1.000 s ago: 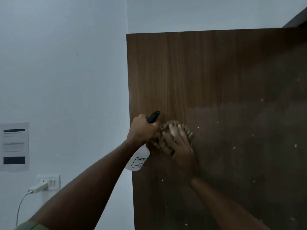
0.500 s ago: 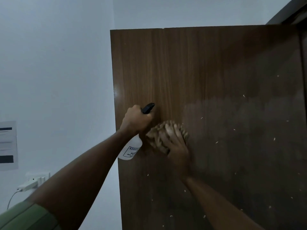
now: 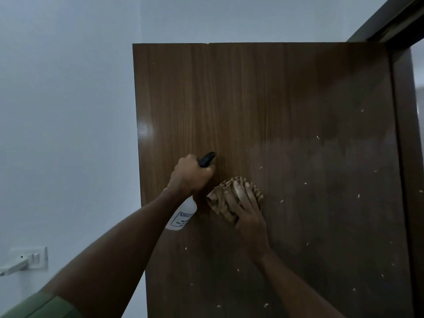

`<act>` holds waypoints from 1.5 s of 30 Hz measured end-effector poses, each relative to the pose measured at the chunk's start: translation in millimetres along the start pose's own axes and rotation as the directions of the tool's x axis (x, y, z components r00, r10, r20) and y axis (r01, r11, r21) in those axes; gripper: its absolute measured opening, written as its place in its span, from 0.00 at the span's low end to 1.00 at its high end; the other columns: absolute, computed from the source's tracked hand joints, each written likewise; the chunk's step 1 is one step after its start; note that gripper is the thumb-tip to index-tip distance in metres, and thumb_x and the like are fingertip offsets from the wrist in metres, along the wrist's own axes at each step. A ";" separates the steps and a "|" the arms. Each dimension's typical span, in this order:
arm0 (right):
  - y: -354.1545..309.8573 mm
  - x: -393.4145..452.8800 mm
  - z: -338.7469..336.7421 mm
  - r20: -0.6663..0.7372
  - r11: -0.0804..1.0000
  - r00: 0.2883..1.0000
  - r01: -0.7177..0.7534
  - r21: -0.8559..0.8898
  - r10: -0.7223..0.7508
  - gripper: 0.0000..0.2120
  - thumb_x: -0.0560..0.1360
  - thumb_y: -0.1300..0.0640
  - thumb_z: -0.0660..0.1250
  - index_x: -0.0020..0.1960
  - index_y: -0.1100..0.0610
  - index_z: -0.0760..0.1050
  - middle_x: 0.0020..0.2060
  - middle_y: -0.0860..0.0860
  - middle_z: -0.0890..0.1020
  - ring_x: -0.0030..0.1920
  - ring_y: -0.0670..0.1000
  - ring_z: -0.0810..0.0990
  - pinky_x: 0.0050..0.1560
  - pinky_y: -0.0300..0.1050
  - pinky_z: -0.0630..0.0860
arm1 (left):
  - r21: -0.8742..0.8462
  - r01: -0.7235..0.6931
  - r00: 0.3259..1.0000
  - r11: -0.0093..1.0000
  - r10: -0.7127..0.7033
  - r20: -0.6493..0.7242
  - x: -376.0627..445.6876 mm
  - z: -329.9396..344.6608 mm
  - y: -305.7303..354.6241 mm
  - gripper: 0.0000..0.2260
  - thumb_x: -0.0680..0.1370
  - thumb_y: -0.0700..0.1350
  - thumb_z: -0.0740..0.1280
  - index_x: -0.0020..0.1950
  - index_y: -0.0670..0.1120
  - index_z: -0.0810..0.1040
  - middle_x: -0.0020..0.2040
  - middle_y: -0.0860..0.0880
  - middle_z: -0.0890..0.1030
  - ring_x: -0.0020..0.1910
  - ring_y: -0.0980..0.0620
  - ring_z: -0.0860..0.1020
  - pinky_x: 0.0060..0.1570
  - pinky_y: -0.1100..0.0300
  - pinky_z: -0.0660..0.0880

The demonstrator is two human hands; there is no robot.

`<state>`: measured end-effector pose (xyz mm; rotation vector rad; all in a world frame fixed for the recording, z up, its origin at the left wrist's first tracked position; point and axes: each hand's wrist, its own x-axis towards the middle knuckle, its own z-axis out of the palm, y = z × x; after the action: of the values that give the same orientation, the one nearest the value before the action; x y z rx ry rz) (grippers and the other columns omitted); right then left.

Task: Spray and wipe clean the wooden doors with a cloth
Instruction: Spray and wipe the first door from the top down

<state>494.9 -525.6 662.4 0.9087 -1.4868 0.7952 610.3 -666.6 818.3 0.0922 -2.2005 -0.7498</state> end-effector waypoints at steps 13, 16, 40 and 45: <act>45.3 6.5 -3.3 -0.045 0.996 0.997 0.064 -0.068 -0.067 0.24 0.81 0.56 0.73 0.76 0.52 0.74 0.79 0.52 0.69 0.81 0.58 0.61 0.76 0.59 0.68 | 0.025 0.022 0.999 0.999 -0.021 -0.035 6.7 34.2 40.7 0.17 0.76 0.58 0.70 0.48 0.43 0.79 0.40 0.46 0.83 0.34 0.49 0.78 0.34 0.53 0.74; 73.1 35.3 -17.2 0.016 0.981 0.983 0.186 -0.061 -0.185 0.20 0.85 0.51 0.66 0.76 0.51 0.74 0.78 0.53 0.69 0.80 0.60 0.63 0.73 0.62 0.71 | 0.057 0.023 0.999 0.998 -0.021 -0.037 3.8 46.7 43.9 0.15 0.79 0.56 0.71 0.45 0.45 0.78 0.37 0.47 0.80 0.33 0.49 0.76 0.34 0.54 0.72; 127.5 15.9 -57.2 -0.008 0.998 0.998 0.066 0.000 -0.066 0.18 0.88 0.48 0.57 0.74 0.51 0.77 0.78 0.51 0.70 0.81 0.57 0.63 0.73 0.59 0.72 | -0.010 0.038 0.993 0.999 -0.039 -0.113 7.2 106.8 95.7 0.14 0.78 0.54 0.70 0.39 0.44 0.77 0.34 0.48 0.78 0.30 0.51 0.73 0.33 0.54 0.70; 152.8 101.5 -67.5 0.001 0.997 0.997 0.075 0.024 -0.075 0.19 0.85 0.49 0.61 0.74 0.51 0.76 0.79 0.51 0.68 0.82 0.56 0.60 0.74 0.60 0.70 | -0.027 0.024 0.996 0.999 -0.026 -0.084 12.6 107.1 98.9 0.15 0.80 0.55 0.71 0.40 0.46 0.76 0.35 0.49 0.77 0.31 0.52 0.72 0.32 0.56 0.68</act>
<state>387.7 -405.2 772.9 0.9776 -1.4390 0.7593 542.6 -537.1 825.6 0.1362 -2.1128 -0.7743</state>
